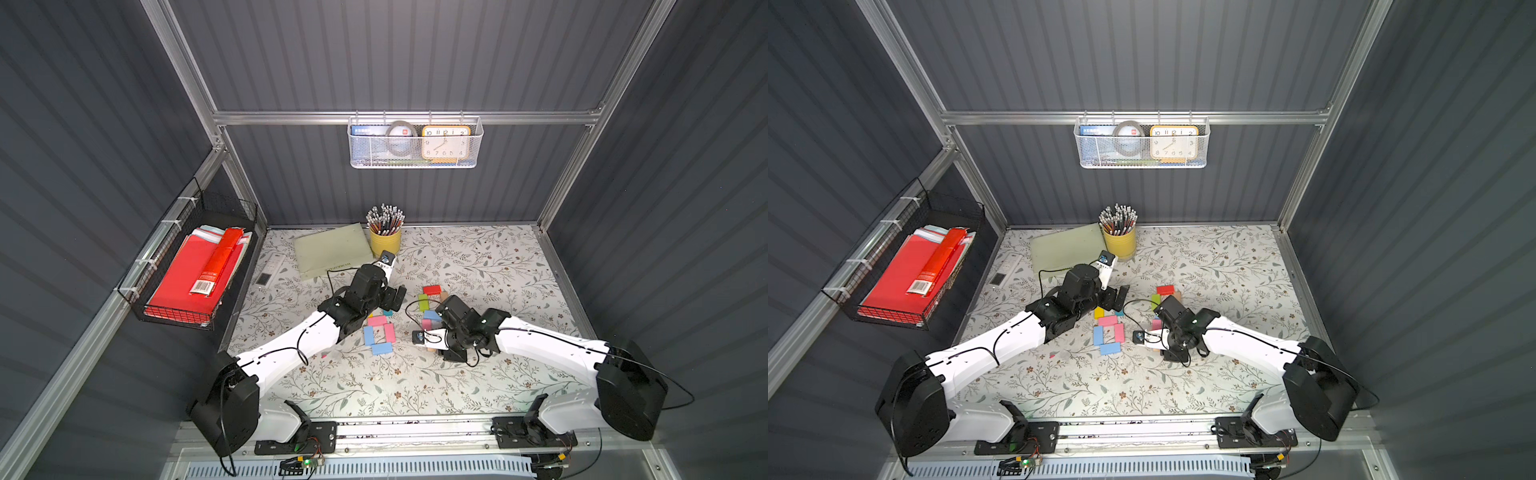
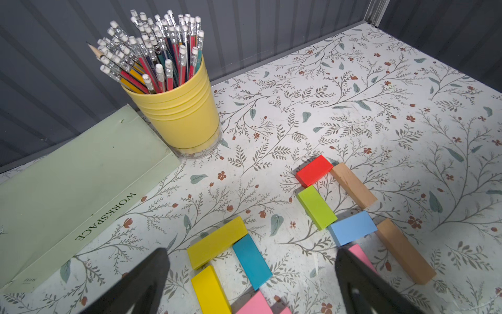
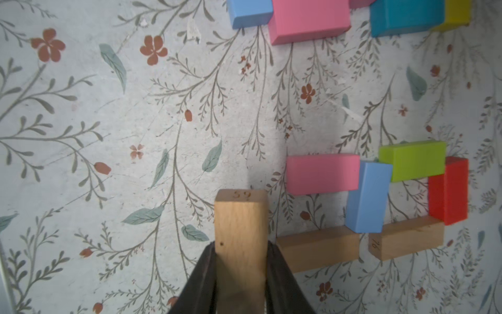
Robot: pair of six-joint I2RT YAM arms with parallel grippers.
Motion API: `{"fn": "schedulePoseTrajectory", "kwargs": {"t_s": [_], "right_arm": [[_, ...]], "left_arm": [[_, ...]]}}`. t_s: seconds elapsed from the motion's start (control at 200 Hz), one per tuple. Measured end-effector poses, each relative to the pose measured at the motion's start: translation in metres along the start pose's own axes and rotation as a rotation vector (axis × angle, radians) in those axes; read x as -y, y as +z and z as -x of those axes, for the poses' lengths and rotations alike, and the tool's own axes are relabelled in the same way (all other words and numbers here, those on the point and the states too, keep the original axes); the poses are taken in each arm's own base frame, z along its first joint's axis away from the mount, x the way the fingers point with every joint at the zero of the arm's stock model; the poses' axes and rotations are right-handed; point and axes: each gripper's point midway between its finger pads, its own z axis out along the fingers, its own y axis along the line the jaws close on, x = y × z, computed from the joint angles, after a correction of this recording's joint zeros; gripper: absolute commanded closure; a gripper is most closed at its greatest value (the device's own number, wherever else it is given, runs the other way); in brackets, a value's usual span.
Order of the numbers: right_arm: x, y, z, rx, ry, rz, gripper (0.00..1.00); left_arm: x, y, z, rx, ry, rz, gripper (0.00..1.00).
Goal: Assemble the number 8 with building blocks
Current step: Assemble the building block at the center of the board.
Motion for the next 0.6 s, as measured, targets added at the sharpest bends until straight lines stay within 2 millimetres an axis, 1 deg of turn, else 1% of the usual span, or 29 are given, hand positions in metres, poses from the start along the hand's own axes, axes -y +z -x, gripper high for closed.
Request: {"fn": "schedulePoseTrajectory", "kwargs": {"t_s": [0.105,0.23,0.49,0.6], "right_arm": [[-0.007,0.014,-0.007,-0.059,-0.051,0.025,0.91],[-0.01,0.024,-0.015,-0.105,-0.081,0.044,0.9],[-0.001,0.029,-0.009,-0.092,-0.108,0.006,0.87],[0.002,0.035,-0.011,-0.101,-0.116,-0.002,0.87]], "left_arm": [[0.0,0.0,0.0,0.0,0.0,0.001,0.01],[0.0,0.0,0.0,0.0,0.0,0.002,0.01],[0.0,0.0,0.0,0.0,0.0,0.002,0.01],[0.0,0.0,0.0,0.0,0.0,0.002,0.01]]}}
